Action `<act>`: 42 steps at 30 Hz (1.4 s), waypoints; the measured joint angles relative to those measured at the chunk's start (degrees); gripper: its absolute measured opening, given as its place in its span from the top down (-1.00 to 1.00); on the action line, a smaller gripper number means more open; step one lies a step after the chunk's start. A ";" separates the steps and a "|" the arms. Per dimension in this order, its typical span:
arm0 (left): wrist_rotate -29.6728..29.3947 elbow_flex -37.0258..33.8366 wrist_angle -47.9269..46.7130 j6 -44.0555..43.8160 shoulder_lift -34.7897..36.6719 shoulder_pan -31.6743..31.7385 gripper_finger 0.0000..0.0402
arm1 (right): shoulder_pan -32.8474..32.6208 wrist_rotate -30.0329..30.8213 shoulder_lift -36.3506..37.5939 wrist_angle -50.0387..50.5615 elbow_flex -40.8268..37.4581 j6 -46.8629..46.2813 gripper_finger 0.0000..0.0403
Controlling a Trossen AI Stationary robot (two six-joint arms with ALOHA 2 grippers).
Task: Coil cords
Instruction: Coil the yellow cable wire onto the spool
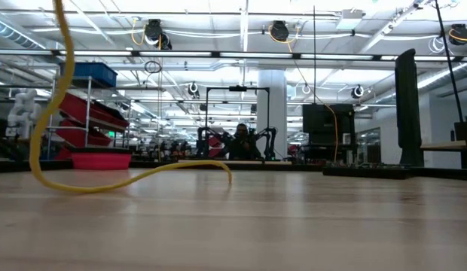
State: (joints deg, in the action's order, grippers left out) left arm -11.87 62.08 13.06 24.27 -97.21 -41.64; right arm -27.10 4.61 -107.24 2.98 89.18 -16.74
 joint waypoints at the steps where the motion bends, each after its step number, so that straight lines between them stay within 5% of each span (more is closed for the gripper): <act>1: -0.64 0.00 -0.01 0.00 0.00 -0.01 0.99 | -0.23 0.12 -0.01 0.56 0.42 -0.08 1.00; 15: -4.97 0.00 -0.90 -1.53 0.00 -0.09 0.99 | -2.55 4.69 -0.01 10.77 4.88 -0.18 1.00; 26: -6.81 0.00 -1.99 -1.86 0.00 -0.14 0.99 | -5.94 10.73 0.00 28.65 12.46 -3.80 1.00; 42: -13.59 -0.02 -3.51 -4.54 3.20 -1.81 0.99 | -9.81 11.96 0.00 34.59 16.18 -5.49 1.00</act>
State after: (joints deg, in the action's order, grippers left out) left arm -25.46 62.06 9.56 19.73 -94.00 -43.45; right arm -36.91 16.57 -107.24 37.57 105.35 -22.23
